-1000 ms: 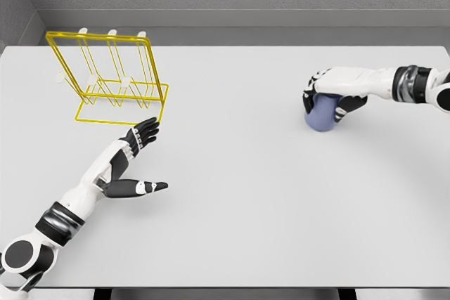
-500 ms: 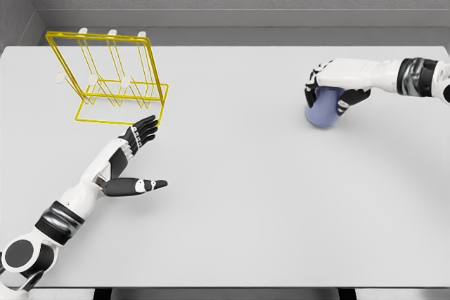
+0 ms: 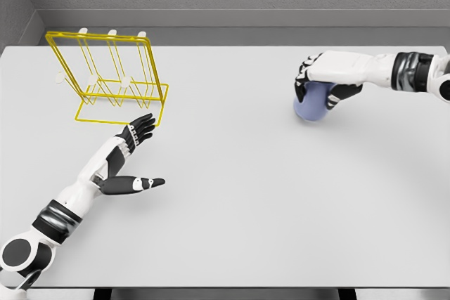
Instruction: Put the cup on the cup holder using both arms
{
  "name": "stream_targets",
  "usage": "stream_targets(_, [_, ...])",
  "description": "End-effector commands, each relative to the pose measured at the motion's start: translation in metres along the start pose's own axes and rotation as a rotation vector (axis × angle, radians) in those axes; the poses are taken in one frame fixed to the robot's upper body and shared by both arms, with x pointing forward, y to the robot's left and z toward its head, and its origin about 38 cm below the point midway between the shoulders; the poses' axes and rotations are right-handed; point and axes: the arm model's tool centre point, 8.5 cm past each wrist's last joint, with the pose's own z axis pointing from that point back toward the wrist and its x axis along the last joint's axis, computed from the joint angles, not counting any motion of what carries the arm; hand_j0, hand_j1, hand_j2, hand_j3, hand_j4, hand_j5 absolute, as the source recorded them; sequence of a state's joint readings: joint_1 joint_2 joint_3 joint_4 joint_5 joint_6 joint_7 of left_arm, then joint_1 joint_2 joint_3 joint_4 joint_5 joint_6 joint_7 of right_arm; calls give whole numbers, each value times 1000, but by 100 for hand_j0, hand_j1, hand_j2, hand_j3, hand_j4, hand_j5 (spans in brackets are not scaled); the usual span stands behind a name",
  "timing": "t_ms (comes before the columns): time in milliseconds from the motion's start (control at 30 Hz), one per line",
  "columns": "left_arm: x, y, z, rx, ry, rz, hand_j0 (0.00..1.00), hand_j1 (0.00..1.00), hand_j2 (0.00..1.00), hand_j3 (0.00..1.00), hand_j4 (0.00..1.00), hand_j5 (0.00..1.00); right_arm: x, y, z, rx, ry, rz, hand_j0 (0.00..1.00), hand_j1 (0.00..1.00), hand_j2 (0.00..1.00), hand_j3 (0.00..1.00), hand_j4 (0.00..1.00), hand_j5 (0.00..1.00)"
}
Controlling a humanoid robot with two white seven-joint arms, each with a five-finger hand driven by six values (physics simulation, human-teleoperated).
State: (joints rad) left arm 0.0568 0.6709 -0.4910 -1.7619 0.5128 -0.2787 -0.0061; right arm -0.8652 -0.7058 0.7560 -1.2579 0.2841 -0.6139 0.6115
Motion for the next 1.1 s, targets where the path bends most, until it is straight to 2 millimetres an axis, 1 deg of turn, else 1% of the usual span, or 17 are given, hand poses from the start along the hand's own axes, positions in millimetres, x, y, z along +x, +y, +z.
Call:
stream_targets(0, [0, 0, 0, 0, 1, 0, 100, 100, 100, 100, 100, 100, 5, -4, -1, -12, -13, 5, 40, 40, 40, 40, 40, 40])
stream_targets(67, [0, 0, 1, 0, 1, 1, 100, 100, 100, 100, 100, 100, 8, -7, -3, -17, -24, 14, 40, 40, 40, 40, 40, 40])
stream_targets(233, [0, 0, 1, 0, 3, 0, 100, 100, 100, 100, 100, 100, 11, -6, -5, -17, -32, 15, 40, 40, 40, 40, 40, 40])
stream_targets(467, [0, 1, 1, -1, 5, -4, 100, 100, 100, 100, 100, 100, 25, -13, -9, -28, -70, 47, 40, 40, 40, 40, 40, 40])
stream_targets(633, [0, 2, 2, 0, 5, -6, 100, 100, 100, 100, 100, 100, 37, -16, -18, -39, -105, 60, 40, 40, 40, 40, 40, 40])
stream_targets(833, [0, 3, 2, 0, 6, -8, 100, 100, 100, 100, 100, 100, 44, -17, -26, -48, -129, 60, 40, 40, 40, 40, 40, 40])
stream_targets(967, [0, 3, 2, 1, 5, -8, 100, 100, 100, 100, 100, 100, 51, -20, -36, -59, -156, 60, 40, 40, 40, 40, 40, 40])
stream_targets(1067, [0, 3, 2, 1, 5, -8, 100, 100, 100, 100, 100, 100, 53, -21, -36, -61, -160, 65, 40, 40, 40, 40, 40, 40])
